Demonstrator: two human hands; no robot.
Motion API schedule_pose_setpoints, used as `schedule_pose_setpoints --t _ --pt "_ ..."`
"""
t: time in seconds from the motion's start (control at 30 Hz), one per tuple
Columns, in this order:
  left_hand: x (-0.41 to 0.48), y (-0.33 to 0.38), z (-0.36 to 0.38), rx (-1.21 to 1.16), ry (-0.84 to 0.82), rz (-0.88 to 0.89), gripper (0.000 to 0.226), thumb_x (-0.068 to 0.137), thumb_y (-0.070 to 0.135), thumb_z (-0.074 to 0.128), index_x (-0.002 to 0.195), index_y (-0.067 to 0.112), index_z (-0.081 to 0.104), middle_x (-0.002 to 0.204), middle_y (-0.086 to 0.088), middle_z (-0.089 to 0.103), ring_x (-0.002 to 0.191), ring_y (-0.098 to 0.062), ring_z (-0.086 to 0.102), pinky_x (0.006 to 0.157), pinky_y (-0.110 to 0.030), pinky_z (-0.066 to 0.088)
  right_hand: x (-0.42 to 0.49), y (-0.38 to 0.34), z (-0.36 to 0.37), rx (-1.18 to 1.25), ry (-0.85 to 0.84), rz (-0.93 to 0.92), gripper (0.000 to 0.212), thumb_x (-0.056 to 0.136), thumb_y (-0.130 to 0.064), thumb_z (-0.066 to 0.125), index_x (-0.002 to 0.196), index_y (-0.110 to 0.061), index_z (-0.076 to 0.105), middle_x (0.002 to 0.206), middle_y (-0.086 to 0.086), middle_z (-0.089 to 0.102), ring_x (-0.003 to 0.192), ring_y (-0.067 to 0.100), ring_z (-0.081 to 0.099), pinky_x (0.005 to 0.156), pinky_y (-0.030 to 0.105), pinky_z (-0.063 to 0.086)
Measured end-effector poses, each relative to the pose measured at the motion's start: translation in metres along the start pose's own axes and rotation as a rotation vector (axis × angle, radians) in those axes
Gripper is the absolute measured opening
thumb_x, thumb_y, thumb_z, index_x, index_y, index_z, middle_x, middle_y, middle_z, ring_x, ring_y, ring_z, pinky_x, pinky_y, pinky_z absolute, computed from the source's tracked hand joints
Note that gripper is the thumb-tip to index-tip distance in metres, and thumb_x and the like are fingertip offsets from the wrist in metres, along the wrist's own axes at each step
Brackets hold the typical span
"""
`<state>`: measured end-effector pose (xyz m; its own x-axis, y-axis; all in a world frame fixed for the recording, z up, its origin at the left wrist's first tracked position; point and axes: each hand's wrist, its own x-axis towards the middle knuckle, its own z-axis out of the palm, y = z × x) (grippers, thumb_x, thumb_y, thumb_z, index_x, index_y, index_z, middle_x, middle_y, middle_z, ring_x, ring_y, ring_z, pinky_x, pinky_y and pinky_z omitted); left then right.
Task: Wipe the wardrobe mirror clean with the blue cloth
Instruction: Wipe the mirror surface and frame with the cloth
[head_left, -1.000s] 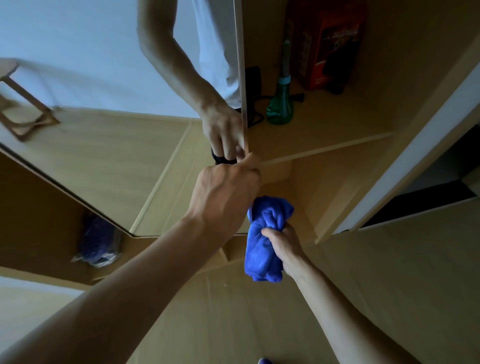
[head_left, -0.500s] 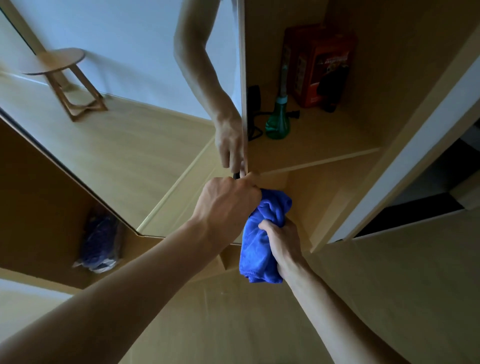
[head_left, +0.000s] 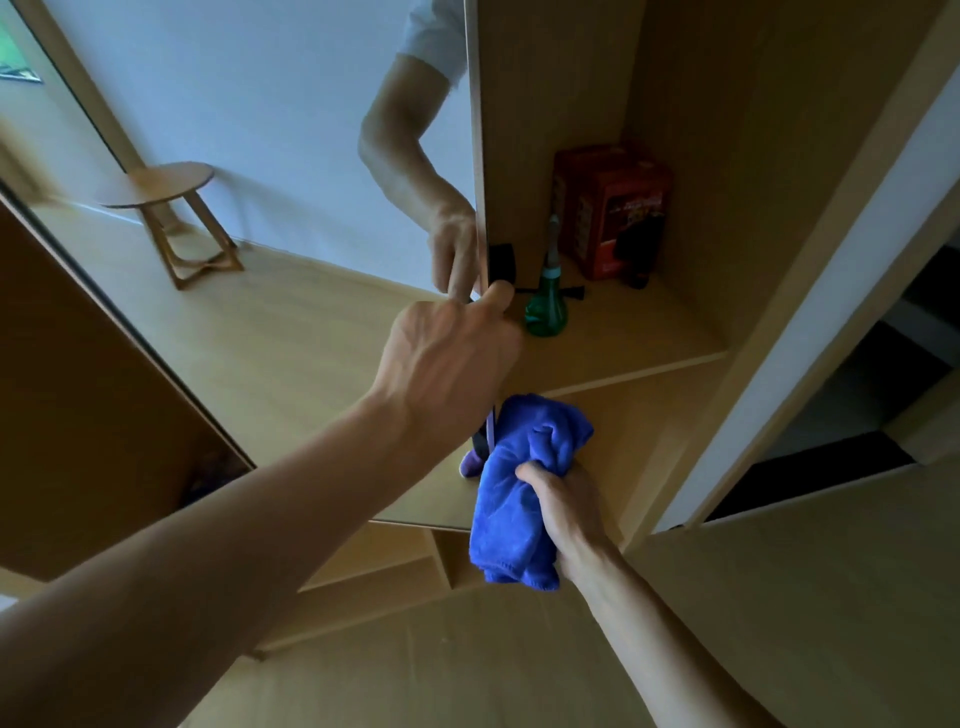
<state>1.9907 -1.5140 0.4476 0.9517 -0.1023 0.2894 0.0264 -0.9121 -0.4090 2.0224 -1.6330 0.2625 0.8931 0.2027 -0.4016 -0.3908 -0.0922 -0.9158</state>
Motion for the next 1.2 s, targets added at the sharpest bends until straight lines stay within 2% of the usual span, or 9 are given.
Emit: schedule_pose_setpoints --t 0.13,0.3,0.47,0.63,0.8,0.9,1.07,1.13,1.2 --pt "0.005 -0.012 -0.02 -0.027 0.019 -0.014 0.024 0.089 0.006 0.056 0.102 0.023 0.066 0.118 0.004 0.052 0.044 -0.017 0.017 0.043 -0.028 0.011 0.003 0.009 0.003 -0.081 0.021 0.034 0.008 0.082 -0.011 0.06 0.077 -0.006 0.056 0.071 0.009 0.053 0.07 0.026 0.056 0.064 0.038 0.043" --pt "0.011 -0.024 -0.044 -0.027 0.082 -0.041 0.014 0.094 0.01 0.054 0.098 0.019 0.064 0.118 0.003 0.051 0.045 -0.018 0.019 0.043 -0.028 0.012 -0.005 -0.001 0.01 -0.072 0.045 0.013 0.015 0.068 -0.023 0.059 0.063 -0.017 0.046 0.059 -0.001 0.043 0.06 0.02 0.047 0.059 0.035 0.037" --pt "0.022 -0.034 -0.068 -0.036 0.176 -0.065 0.011 0.092 0.013 0.056 0.091 0.02 0.064 0.111 0.002 0.051 0.046 -0.017 0.016 0.044 -0.028 0.011 -0.019 -0.047 0.012 -0.066 0.053 -0.106 0.021 0.062 -0.027 0.056 0.071 -0.008 0.053 0.066 0.009 0.054 0.062 0.033 0.057 0.062 0.044 0.047" --pt "0.025 -0.037 -0.08 -0.019 0.151 -0.063 0.016 0.091 0.009 0.054 0.096 0.019 0.065 0.108 0.002 0.053 0.048 -0.017 0.014 0.044 -0.029 0.011 -0.044 -0.104 0.011 0.006 0.068 -0.257 0.008 0.065 -0.025 0.059 0.065 -0.02 0.052 0.052 -0.009 0.048 0.056 0.017 0.053 0.057 0.035 0.043" --pt "0.024 -0.04 -0.084 -0.004 0.115 -0.049 0.02 0.092 0.007 0.052 0.096 0.02 0.066 0.105 0.003 0.055 0.051 -0.02 0.024 0.045 -0.028 0.012 -0.063 -0.138 0.017 0.097 0.076 -0.365 0.017 0.063 -0.024 0.057 0.066 -0.01 0.048 0.06 0.006 0.045 0.058 0.024 0.049 0.058 0.041 0.042" --pt "0.026 -0.044 -0.093 0.024 0.101 -0.021 0.02 0.092 0.007 0.051 0.098 0.02 0.066 0.105 0.003 0.056 0.057 -0.021 0.029 0.044 -0.029 0.013 -0.061 -0.137 0.017 0.052 0.1 -0.344 0.031 0.063 -0.03 0.054 0.08 -0.004 0.056 0.067 0.009 0.054 0.064 0.029 0.059 0.067 0.051 0.052" --pt "0.036 -0.059 -0.124 0.167 0.218 0.003 0.015 0.088 0.008 0.054 0.085 0.019 0.064 0.085 0.003 0.036 0.055 -0.019 0.006 0.043 -0.029 0.01 -0.049 -0.11 0.01 -0.073 0.096 -0.226 0.03 0.063 -0.037 0.054 0.078 -0.011 0.059 0.067 0.009 0.06 0.071 0.035 0.068 0.072 0.055 0.055" --pt "0.04 -0.066 -0.136 0.202 0.27 -0.005 0.015 0.087 0.008 0.054 0.085 0.018 0.065 0.085 0.004 0.033 0.056 -0.021 0.03 0.043 -0.028 0.01 -0.047 -0.102 0.009 -0.069 0.064 -0.16 0.035 0.063 -0.039 0.054 0.083 -0.011 0.063 0.066 0.005 0.062 0.067 0.027 0.068 0.068 0.047 0.056" --pt "0.042 -0.068 -0.139 0.2 0.287 -0.003 0.018 0.088 0.006 0.053 0.089 0.018 0.065 0.088 0.003 0.033 0.092 -0.03 0.057 0.044 -0.028 0.011 -0.047 -0.102 0.008 -0.053 0.035 -0.127 0.031 0.064 -0.036 0.055 0.083 -0.012 0.063 0.063 0.0 0.061 0.062 0.021 0.065 0.062 0.038 0.052"
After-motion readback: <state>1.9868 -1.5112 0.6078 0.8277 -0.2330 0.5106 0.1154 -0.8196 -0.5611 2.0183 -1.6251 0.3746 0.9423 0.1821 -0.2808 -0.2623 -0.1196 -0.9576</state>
